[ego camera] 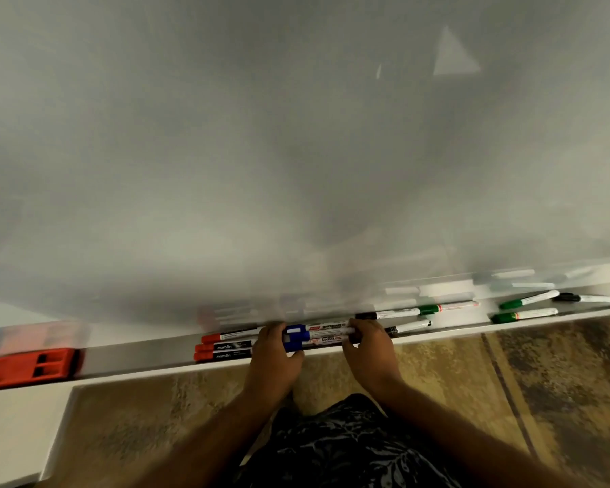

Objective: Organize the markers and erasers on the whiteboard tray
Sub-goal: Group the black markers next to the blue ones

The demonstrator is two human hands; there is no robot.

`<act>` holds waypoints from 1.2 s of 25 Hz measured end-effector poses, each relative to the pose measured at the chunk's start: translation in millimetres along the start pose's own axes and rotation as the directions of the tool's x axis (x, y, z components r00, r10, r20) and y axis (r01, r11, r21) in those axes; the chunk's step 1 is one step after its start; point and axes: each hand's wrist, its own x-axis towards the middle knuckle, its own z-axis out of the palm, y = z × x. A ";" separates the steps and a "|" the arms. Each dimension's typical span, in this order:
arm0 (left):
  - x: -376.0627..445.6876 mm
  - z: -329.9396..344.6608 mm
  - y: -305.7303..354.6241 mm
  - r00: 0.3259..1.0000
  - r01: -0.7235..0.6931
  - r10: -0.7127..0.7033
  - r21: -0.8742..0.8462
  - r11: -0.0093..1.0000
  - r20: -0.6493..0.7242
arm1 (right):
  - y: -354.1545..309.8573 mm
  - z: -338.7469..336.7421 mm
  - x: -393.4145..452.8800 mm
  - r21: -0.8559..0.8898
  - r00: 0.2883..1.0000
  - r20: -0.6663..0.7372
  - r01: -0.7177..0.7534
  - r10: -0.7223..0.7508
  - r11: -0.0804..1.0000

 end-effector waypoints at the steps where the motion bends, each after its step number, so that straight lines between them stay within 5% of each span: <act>1: 1.0 1.5 -0.1 1.000 0.020 -0.020 0.002 1.000 0.015 | -2.3 0.4 -0.6 0.012 1.000 0.013 0.007 -0.007 1.000; 5: 1.4 1.7 -1.3 0.995 0.096 -0.096 -0.010 0.995 0.016 | -7.1 5.6 -7.2 0.036 0.993 0.113 0.033 -0.037 0.999; 8: -8.4 1.9 -3.6 0.999 0.006 -0.004 0.040 0.999 -0.049 | 2.4 -1.6 -8.9 0.028 0.991 0.112 0.067 -0.070 0.997; 11: -17.1 6.1 4.4 0.963 -0.246 0.254 0.090 0.965 -0.087 | 26.1 -32.2 0.9 -0.237 0.983 -0.004 0.179 -0.186 0.955; 13: -14.7 15.1 20.4 0.920 -0.391 0.393 0.084 0.916 -0.003 | 49.5 -58.7 10.1 -0.502 0.975 -0.003 0.191 -0.223 0.843; 16: -2.5 39.7 57.9 0.858 -0.511 0.490 0.158 0.845 0.155 | 77.6 -88.8 22.0 -0.648 0.977 0.085 0.203 -0.195 0.735; 20: 10.1 78.1 103.9 0.812 -0.583 0.503 0.402 0.706 0.294 | 81.8 -121.9 36.0 -0.594 0.937 0.210 0.348 -0.279 0.725; 24: 11.4 112.4 124.6 0.828 -0.556 0.439 0.613 0.561 0.350 | 95.3 -169.1 24.7 -0.288 0.905 0.165 0.425 -0.392 0.858; 27: 10.3 127.4 126.4 0.846 -0.517 0.427 0.684 0.515 0.318 | 132.0 -214.8 21.9 -0.229 0.953 0.033 0.301 -0.302 0.926; 30: 11.4 130.9 122.0 0.870 -0.481 0.397 0.679 0.554 0.292 | 181.4 -273.6 41.8 -0.287 0.977 -0.208 -0.009 -0.053 0.958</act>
